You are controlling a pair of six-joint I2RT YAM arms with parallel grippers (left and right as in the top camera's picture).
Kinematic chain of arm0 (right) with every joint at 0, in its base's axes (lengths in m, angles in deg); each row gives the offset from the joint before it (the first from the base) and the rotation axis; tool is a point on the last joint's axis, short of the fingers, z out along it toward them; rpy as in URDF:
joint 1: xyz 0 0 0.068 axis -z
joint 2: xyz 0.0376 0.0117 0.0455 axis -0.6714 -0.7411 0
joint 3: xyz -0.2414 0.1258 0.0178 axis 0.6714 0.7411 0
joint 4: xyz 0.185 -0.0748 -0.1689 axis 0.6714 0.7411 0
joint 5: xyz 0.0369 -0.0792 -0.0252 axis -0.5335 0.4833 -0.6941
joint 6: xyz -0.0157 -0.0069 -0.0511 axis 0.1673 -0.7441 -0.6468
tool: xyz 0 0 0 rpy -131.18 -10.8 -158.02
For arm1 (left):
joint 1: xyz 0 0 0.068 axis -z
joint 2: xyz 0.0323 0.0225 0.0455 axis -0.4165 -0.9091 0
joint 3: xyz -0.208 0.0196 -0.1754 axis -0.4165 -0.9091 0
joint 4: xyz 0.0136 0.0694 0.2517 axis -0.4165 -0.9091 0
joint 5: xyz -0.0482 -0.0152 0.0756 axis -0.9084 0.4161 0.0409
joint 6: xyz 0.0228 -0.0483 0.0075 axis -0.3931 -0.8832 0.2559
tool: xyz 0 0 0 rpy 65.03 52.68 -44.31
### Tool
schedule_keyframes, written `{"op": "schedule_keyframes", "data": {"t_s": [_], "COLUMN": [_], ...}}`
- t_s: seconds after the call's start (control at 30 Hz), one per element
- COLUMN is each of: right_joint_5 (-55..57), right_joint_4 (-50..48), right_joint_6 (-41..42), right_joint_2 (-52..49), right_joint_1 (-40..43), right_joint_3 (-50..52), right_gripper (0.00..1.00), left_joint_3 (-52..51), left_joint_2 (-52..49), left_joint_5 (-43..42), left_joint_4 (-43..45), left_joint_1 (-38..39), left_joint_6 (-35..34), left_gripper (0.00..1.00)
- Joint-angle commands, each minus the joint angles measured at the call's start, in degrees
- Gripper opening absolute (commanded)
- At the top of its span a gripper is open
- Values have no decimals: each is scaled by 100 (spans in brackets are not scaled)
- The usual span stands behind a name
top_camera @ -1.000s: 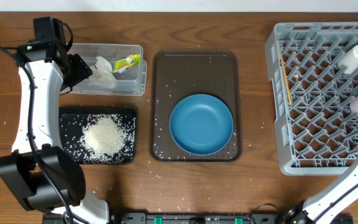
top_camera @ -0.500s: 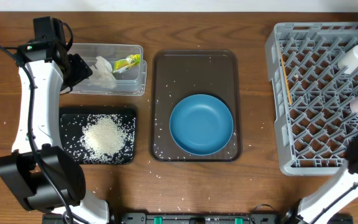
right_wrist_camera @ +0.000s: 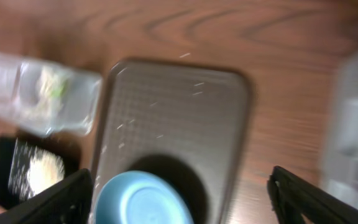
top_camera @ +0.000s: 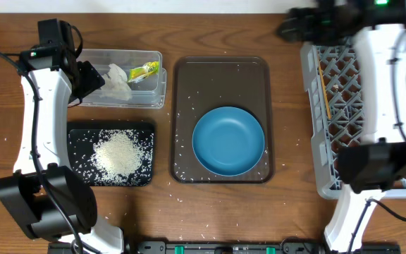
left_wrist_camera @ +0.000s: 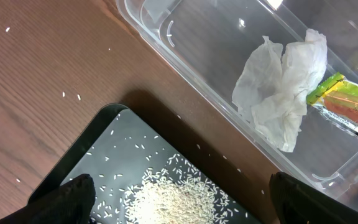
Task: Sort waste into correct bins and load items into the dishwasher rack
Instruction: 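Swing the right gripper over to the blue plate on the brown tray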
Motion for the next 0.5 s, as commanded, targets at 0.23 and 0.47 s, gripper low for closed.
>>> {"op": "schedule_keyframes", "data": {"t_s": [0.23,0.47], "right_joint_5": [538,1434], "right_joint_4": [302,846], "right_joint_6": [22,831], "right_joint_2": [-173,-557], "right_joint_1": [-1932,-2979], "right_joint_3": [4,4], "right_gripper": [94,74], "left_joint_3": [-24,-24], "left_joint_2": [127,127], "left_joint_5": [7,7], "left_joint_4": [-33,-33], "left_joint_1": [-17,-17], "left_joint_6": [-48,-48], "left_gripper": [92,92]}}
